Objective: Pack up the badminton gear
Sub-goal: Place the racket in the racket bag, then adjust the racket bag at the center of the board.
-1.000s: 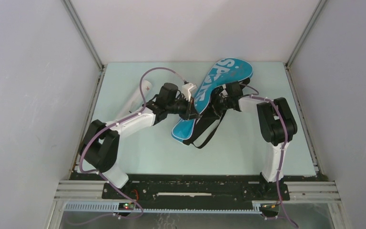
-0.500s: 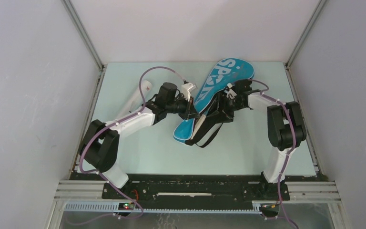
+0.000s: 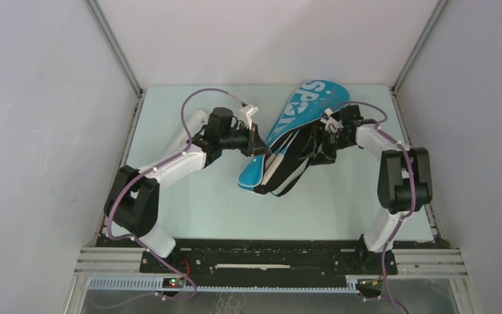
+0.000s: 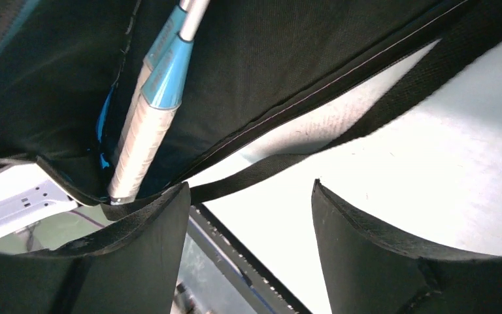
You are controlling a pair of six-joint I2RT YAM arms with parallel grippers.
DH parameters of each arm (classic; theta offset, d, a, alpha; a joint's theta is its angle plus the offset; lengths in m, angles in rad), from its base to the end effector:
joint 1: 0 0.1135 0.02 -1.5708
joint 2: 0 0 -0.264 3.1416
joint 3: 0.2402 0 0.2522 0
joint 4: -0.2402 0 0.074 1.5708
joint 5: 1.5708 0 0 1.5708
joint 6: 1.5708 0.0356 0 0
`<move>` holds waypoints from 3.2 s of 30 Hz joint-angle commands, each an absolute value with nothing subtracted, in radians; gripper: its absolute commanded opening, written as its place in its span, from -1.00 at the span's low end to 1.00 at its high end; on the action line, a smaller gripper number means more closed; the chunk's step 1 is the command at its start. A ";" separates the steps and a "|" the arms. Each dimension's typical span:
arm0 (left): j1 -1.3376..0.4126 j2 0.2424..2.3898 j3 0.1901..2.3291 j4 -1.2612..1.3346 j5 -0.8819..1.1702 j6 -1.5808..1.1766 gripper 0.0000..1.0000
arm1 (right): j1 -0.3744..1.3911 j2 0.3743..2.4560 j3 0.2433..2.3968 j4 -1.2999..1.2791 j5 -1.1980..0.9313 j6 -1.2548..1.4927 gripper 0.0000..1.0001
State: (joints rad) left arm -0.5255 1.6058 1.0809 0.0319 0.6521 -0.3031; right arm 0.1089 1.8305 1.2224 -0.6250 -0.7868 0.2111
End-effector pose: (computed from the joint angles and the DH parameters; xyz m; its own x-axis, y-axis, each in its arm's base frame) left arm 0.3018 -0.2000 0.2581 -0.6478 0.1014 -0.7550 0.6997 0.4711 -0.5371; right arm 0.3511 0.0637 0.1844 -0.9821 0.0415 -0.1840 -0.1065 0.6829 0.7227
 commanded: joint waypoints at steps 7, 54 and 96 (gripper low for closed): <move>-0.476 1.529 1.126 0.232 0.741 -0.477 -0.99 | 0.066 1.659 1.256 -0.617 -0.532 0.120 0.41; -0.496 1.512 1.075 0.010 0.600 -0.025 -0.96 | 0.041 1.552 1.310 -0.573 -0.531 0.225 -1.00; -0.682 1.641 1.569 -0.390 0.612 0.366 0.81 | 0.072 1.470 1.511 -0.544 -0.637 0.552 -1.00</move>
State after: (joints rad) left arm -0.6460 1.5398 1.4315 -0.3332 0.6495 0.3492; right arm 0.0784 1.4902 1.4998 -0.6090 -0.5858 0.4885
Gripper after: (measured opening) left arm 0.917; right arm 0.007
